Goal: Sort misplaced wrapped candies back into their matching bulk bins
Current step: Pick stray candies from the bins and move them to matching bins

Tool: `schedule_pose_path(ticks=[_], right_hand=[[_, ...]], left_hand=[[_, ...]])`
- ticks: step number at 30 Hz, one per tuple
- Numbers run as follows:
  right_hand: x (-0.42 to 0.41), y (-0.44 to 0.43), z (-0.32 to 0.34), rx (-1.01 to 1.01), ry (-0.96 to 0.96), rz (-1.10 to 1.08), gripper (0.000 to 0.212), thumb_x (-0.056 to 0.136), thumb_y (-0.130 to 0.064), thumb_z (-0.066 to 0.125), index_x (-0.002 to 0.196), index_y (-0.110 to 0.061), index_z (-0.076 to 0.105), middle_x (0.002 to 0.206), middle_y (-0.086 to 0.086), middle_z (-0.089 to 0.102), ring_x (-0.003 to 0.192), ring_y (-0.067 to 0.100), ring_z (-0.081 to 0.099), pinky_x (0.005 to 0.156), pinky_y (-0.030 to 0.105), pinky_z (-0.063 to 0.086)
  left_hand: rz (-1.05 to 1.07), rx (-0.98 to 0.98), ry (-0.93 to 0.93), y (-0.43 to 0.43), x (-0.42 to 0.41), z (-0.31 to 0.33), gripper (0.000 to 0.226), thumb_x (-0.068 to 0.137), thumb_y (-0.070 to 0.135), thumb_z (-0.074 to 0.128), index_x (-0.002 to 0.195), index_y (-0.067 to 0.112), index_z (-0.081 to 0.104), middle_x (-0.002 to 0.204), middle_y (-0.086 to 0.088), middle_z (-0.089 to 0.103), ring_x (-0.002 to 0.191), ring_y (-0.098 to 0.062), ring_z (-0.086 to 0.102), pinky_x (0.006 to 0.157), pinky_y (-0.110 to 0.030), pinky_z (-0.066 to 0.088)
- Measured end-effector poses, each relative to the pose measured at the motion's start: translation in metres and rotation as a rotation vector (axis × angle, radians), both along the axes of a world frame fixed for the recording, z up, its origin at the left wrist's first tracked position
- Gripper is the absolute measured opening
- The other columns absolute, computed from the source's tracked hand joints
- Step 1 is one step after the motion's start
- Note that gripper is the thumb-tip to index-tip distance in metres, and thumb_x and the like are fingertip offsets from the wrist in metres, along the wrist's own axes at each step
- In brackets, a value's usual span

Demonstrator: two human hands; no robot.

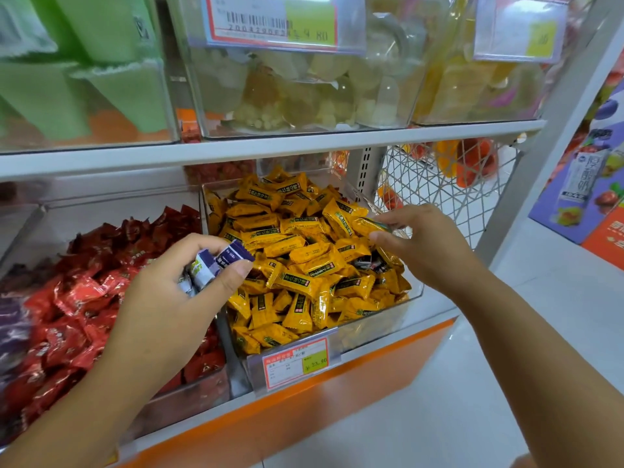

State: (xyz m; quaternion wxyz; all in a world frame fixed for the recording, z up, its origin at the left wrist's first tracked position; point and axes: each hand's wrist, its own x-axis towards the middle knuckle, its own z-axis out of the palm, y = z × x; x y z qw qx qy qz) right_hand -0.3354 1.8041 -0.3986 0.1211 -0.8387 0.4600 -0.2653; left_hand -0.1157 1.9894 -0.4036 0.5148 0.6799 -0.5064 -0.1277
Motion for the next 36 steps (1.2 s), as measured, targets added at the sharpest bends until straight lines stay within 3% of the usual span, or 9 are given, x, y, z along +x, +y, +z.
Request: schedule_pose_path(ticks=[4,9,12,15,18,24,27,30,36], right_hand=[[0.019,0.01,0.006,0.012,-0.142,0.023,0.032,0.086,-0.035,0.068,0.116,-0.025,0.068,0.09,-0.013,0.058,0.076,-0.003,0.051,0.065,0.011,0.038],[0.035,0.019,0.025,0.239,-0.216,0.12,0.028,0.087,-0.031,0.069,0.114,-0.029,0.068,0.092,-0.017,0.065,0.081,-0.006,0.06,0.066,0.007,0.044],[0.011,0.012,0.036,0.173,0.155,0.034,0.014,0.091,-0.018,0.061,0.092,-0.009,0.072,0.082,0.005,0.07,0.076,0.019,0.066,0.064,0.03,0.052],[0.001,0.017,0.024,0.189,0.429,0.09,0.014,0.089,-0.011,0.061,0.083,-0.02,0.069,0.077,-0.003,0.063,0.071,0.016,0.059,0.06,0.018,0.044],[0.008,0.014,0.002,0.118,0.486,0.139,0.04,0.086,-0.001,0.056,0.062,-0.027,0.038,0.067,-0.007,0.042,0.064,0.019,0.043,0.049,0.024,0.028],[0.021,0.008,-0.012,0.091,0.494,0.099,0.028,0.081,0.007,0.053,0.089,-0.017,0.042,0.089,0.001,0.044,0.079,0.019,0.045,0.052,0.025,0.032],[0.023,0.008,-0.012,0.07,0.464,0.086,0.03,0.081,0.007,0.052,0.092,-0.019,0.042,0.093,0.005,0.05,0.081,0.021,0.047,0.06,0.027,0.036],[0.019,0.006,-0.015,0.067,0.479,0.101,0.026,0.083,0.004,0.052,0.091,-0.018,0.042,0.094,0.006,0.049,0.08,0.022,0.047,0.055,0.029,0.033],[0.008,0.004,-0.014,0.047,0.202,0.207,0.031,0.088,-0.012,0.064,0.114,-0.029,0.063,0.098,-0.005,0.061,0.085,0.009,0.057,0.063,0.012,0.04]], left_hand=[[0.002,-0.001,0.0,0.001,0.002,0.001,0.019,0.07,0.053,0.057,0.08,0.038,0.062,0.066,0.008,0.061,0.047,-0.004,0.048,0.04,-0.009,0.034],[-0.005,-0.002,0.011,0.002,0.003,0.0,0.021,0.07,0.055,0.057,0.084,0.04,0.062,0.066,0.008,0.061,0.051,-0.007,0.05,0.042,-0.012,0.035],[-0.008,-0.002,-0.004,0.003,0.005,-0.001,0.019,0.07,0.054,0.058,0.084,0.041,0.061,0.072,0.006,0.062,0.059,-0.016,0.054,0.046,-0.017,0.038],[-0.016,0.002,-0.019,0.003,0.004,-0.002,0.016,0.071,0.051,0.059,0.082,0.039,0.062,0.073,0.009,0.062,0.056,-0.009,0.053,0.044,-0.012,0.037],[-0.019,0.0,-0.029,0.002,0.004,-0.002,0.017,0.073,0.05,0.06,0.083,0.038,0.063,0.075,0.008,0.063,0.061,-0.015,0.055,0.046,-0.015,0.038],[0.006,-0.002,-0.042,0.002,0.005,-0.004,0.016,0.074,0.049,0.061,0.082,0.035,0.063,0.078,0.013,0.063,0.067,-0.006,0.056,0.052,-0.009,0.039],[0.012,0.002,-0.044,0.003,0.004,-0.005,0.015,0.075,0.048,0.062,0.082,0.034,0.063,0.074,0.012,0.062,0.063,-0.006,0.055,0.049,-0.009,0.038],[0.016,0.008,-0.041,0.004,0.004,-0.005,0.013,0.076,0.045,0.062,0.082,0.034,0.063,0.073,0.016,0.062,0.062,-0.002,0.055,0.049,-0.007,0.038],[0.009,-0.001,-0.049,0.004,0.002,-0.002,0.017,0.074,0.048,0.059,0.082,0.034,0.063,0.074,0.015,0.062,0.065,-0.002,0.055,0.05,-0.006,0.038]])
